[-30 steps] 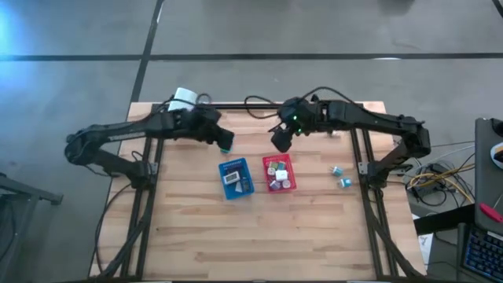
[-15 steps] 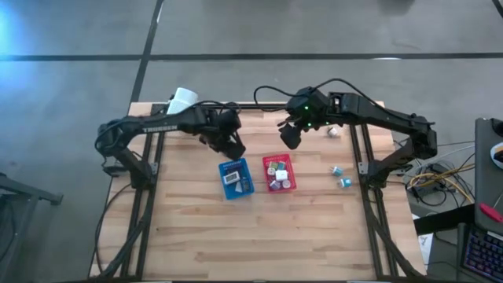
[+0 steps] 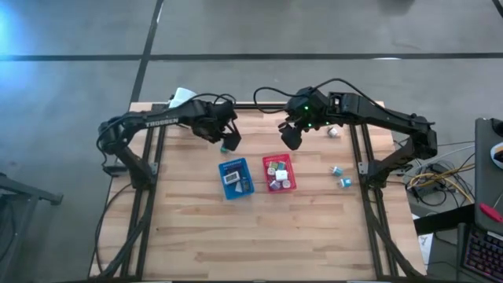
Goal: Pick & Place Office items
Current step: Put the light blue digital clock into the blue bin
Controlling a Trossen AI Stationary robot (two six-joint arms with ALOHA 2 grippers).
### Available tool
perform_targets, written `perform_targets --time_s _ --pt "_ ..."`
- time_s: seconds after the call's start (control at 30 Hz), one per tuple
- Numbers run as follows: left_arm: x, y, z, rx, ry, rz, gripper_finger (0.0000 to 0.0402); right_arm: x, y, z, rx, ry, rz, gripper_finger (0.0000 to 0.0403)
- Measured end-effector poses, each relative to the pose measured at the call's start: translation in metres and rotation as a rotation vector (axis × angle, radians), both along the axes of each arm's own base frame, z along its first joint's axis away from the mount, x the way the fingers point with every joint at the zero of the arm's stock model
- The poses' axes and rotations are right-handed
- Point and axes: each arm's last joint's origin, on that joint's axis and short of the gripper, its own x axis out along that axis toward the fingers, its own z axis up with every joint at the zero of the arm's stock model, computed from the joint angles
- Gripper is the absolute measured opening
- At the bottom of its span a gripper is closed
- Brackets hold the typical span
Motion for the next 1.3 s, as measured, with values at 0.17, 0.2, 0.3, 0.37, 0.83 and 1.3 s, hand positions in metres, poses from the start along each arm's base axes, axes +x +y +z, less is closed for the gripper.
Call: perform_targets --time_s 0.17,0.2,0.3,0.37,0.83,1.3 --pt "0.005 0.007 -0.015 -0.006 0.024 -0.005 0.0282 0.0 0.0 0.0 -0.01 0.004 0.013 0.0231" --pt "0.006 0.009 -0.017 -0.006 0.025 -0.006 0.0282 0.0 0.0 0.0 -0.011 0.005 0.013 0.0231" --pt "0.012 0.012 -0.026 -0.004 0.024 -0.009 0.0281 0.0 0.0 0.0 -0.011 0.005 0.013 0.0231" --pt "0.014 0.013 -0.032 -0.011 0.039 -0.012 0.0282 0.0 0.0 0.0 -0.011 0.005 0.013 0.0231" --pt "0.023 0.026 -0.062 -0.009 0.089 -0.015 0.028 0.0 0.0 0.0 -0.012 0.01 0.016 0.0231" --pt "0.015 0.037 -0.073 0.008 0.119 -0.009 0.028 0.0 0.0 -0.001 -0.027 0.02 0.034 0.0231"
